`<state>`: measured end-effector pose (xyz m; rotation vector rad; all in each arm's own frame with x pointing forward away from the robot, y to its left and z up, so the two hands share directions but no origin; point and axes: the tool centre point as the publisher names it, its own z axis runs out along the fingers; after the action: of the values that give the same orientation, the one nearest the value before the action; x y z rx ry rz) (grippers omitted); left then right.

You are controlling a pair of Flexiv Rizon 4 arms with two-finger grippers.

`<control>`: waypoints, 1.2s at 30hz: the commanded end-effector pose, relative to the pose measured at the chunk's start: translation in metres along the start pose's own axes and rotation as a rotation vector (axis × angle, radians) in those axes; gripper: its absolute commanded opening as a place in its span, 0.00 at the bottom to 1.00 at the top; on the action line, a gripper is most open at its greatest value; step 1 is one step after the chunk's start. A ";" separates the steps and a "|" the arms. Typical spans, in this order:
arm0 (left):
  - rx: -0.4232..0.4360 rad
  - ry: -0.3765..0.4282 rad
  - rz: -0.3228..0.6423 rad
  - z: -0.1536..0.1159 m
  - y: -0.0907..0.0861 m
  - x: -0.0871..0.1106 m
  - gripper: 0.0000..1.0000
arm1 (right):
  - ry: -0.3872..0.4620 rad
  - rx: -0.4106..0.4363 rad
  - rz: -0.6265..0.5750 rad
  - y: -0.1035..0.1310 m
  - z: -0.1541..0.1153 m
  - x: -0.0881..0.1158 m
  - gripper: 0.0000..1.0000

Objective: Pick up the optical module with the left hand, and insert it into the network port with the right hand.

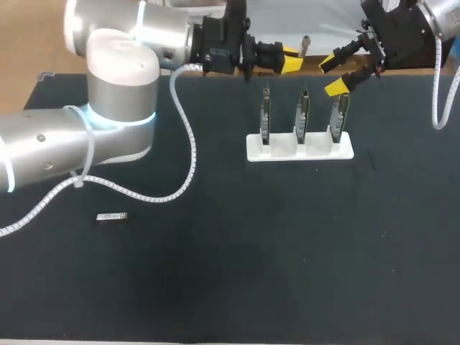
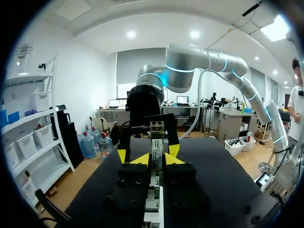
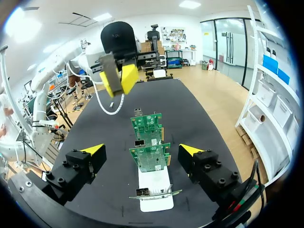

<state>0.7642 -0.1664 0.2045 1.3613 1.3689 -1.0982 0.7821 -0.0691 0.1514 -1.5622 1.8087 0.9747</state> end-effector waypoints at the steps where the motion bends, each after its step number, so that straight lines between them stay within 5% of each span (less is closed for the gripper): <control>1: 0.016 -0.011 0.000 0.014 0.007 0.010 0.00 | -0.001 0.001 -0.001 0.000 0.000 0.000 1.00; 36: 0.040 -0.072 -0.062 0.026 0.014 0.030 0.00 | -0.001 0.001 -0.001 0.000 0.000 0.000 1.00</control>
<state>0.7795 -0.1866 0.1696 1.3109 1.3527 -1.2130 0.7821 -0.0691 0.1514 -1.5623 1.8086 0.9747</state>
